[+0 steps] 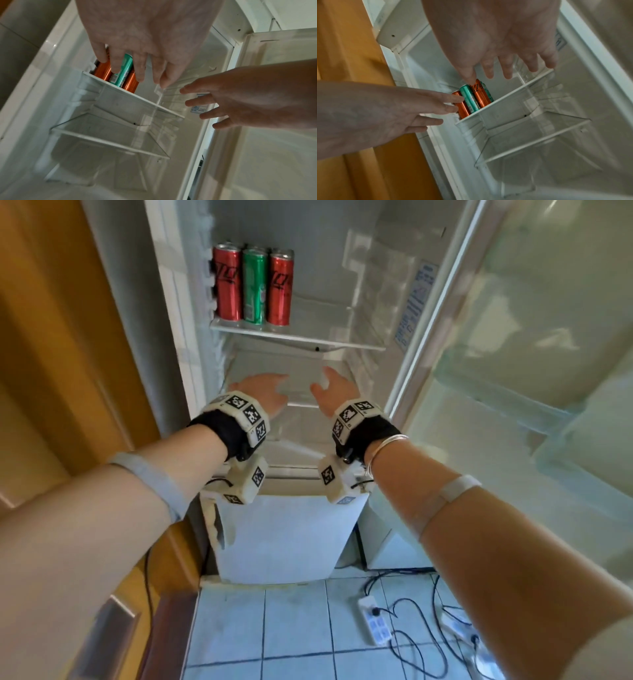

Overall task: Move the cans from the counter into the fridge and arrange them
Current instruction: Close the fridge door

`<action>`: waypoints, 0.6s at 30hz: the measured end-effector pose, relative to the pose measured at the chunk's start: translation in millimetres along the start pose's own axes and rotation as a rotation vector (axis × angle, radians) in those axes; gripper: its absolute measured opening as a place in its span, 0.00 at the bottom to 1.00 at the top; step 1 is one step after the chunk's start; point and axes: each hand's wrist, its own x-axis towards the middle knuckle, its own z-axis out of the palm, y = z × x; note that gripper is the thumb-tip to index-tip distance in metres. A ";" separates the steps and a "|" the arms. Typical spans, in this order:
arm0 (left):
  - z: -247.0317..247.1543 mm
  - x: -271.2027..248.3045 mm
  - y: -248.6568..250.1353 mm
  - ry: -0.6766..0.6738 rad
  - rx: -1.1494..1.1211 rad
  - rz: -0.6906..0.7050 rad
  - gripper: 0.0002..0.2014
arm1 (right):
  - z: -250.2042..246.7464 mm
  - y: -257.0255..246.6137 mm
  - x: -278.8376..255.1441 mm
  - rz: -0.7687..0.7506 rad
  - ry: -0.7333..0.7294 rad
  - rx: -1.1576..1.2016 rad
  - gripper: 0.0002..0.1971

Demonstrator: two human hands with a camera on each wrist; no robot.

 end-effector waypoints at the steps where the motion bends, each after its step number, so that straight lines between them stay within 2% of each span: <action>1: 1.8 -11.8 3.5 0.003 0.006 0.003 0.25 | 0.4 4.1 -12.4 0.003 -0.008 0.003 0.28; 5: 0.9 -49.1 15.7 0.023 -0.075 -0.020 0.22 | -5.5 20.2 -54.4 0.045 0.043 0.029 0.25; 9: 6.3 -82.6 29.3 -0.010 -0.122 0.058 0.22 | -23.0 39.2 -100.8 0.127 0.103 0.025 0.22; 18: 31.0 -167.2 65.4 -0.103 -0.082 0.206 0.24 | -46.4 79.9 -218.8 0.338 0.248 -0.017 0.20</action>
